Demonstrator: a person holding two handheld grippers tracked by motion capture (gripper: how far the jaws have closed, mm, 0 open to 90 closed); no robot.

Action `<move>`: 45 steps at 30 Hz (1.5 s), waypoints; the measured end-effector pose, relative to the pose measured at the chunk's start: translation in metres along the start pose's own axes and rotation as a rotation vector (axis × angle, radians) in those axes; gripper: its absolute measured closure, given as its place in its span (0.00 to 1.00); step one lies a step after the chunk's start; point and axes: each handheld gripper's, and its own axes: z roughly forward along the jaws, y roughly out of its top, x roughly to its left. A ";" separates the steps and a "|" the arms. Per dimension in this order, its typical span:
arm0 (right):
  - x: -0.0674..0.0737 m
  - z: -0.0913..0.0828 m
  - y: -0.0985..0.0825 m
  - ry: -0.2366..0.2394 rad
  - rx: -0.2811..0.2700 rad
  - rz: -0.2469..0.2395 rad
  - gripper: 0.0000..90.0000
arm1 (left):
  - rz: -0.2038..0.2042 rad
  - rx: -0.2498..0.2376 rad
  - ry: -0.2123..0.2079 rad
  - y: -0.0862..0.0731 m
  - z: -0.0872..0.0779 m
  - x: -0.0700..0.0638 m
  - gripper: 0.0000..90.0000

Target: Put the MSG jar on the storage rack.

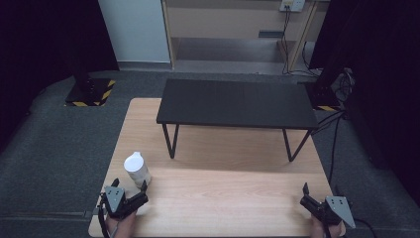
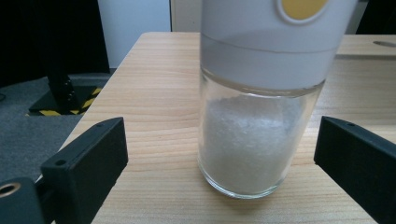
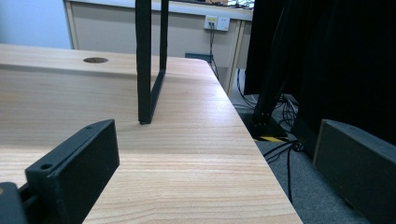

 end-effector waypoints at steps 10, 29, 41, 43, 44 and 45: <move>0.000 0.000 -0.001 -0.002 -0.005 -0.002 0.01 | -0.010 0.003 0.003 0.001 -0.001 -0.004 0.03; 0.002 -0.001 -0.003 -0.020 -0.019 0.010 0.01 | 0.003 -0.048 0.051 0.031 0.018 -0.034 0.03; 0.003 -0.001 -0.002 -0.018 -0.013 0.001 0.01 | -0.011 -0.049 0.143 0.040 0.021 -0.054 0.19; 0.003 -0.001 -0.002 -0.022 -0.014 0.000 0.01 | -0.010 -0.050 0.143 0.039 0.020 -0.054 0.22; 0.003 -0.001 -0.002 -0.022 -0.014 0.000 0.01 | -0.010 -0.050 0.143 0.039 0.020 -0.054 0.24; 0.003 -0.001 -0.002 -0.024 -0.015 0.012 0.01 | -0.008 -0.050 0.139 0.039 0.020 -0.053 0.26</move>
